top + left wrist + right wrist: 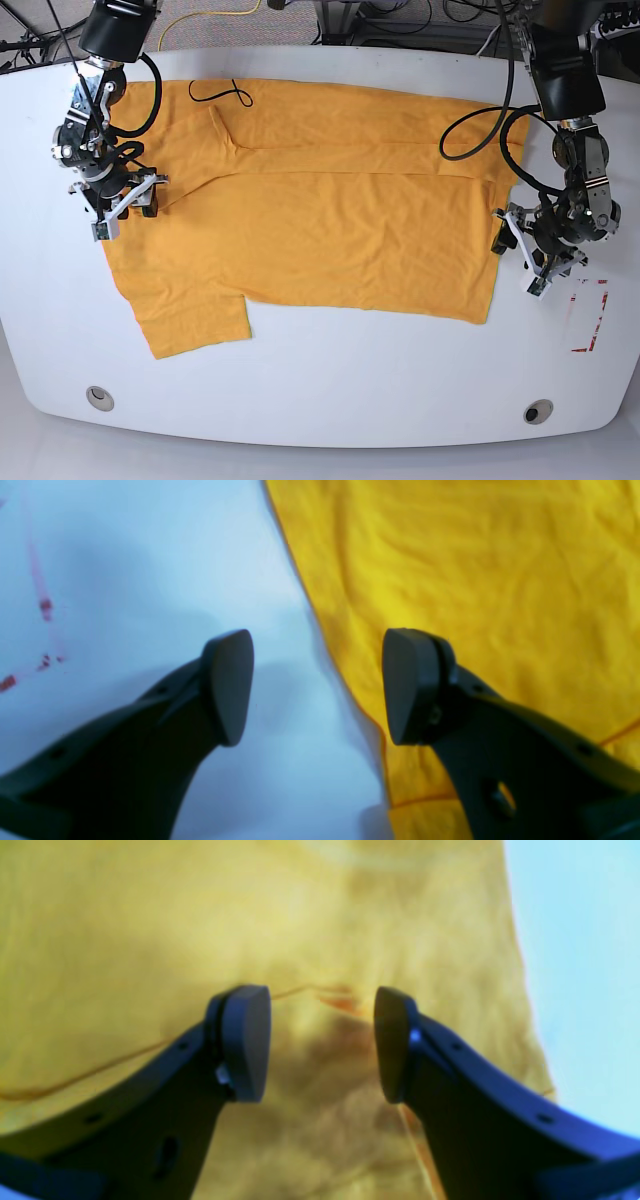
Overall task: Fold the T-shirt properly
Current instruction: 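Open both grippers and slide them along the shirt's side edges toward the hem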
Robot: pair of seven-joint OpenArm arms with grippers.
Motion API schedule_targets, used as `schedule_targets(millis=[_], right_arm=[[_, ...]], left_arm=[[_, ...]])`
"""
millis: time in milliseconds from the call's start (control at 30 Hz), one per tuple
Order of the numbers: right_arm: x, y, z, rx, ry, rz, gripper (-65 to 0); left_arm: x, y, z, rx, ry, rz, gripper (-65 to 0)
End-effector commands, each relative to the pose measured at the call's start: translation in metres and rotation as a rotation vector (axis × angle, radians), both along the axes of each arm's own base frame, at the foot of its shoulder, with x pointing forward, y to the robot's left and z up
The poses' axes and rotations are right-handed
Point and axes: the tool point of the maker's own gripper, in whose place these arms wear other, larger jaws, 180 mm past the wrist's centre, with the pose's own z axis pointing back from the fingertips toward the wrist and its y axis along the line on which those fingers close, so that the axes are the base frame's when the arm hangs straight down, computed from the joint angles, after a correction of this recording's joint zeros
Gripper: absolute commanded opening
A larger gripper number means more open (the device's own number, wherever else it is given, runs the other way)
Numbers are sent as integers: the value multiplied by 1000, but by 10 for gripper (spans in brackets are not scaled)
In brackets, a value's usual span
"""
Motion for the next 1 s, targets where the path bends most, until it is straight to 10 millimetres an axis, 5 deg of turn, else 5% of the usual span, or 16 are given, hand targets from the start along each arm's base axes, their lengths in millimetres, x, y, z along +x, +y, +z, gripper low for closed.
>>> schedule_targets(millis=[0, 100, 433, 767, 967], right_arm=[[15, -1, 36, -26, -113, 17, -333], [5, 10, 36, -25, -108, 37, -333], [2, 25, 29, -4, -88, 57, -333], [9, 21, 24, -1, -71, 60, -330], [15, 8, 5, 40, -30, 15, -330]], left_arm=[[11, 1, 22, -6, -85, -4, -279], [-9, -4, 4, -3, -46, -9, -279], [-28, -14, -7, 19, -11, -32, -264], [-24, -17, 3, 44, -27, -38, -252], [-21, -19, 5, 37, -39, -44, -259]])
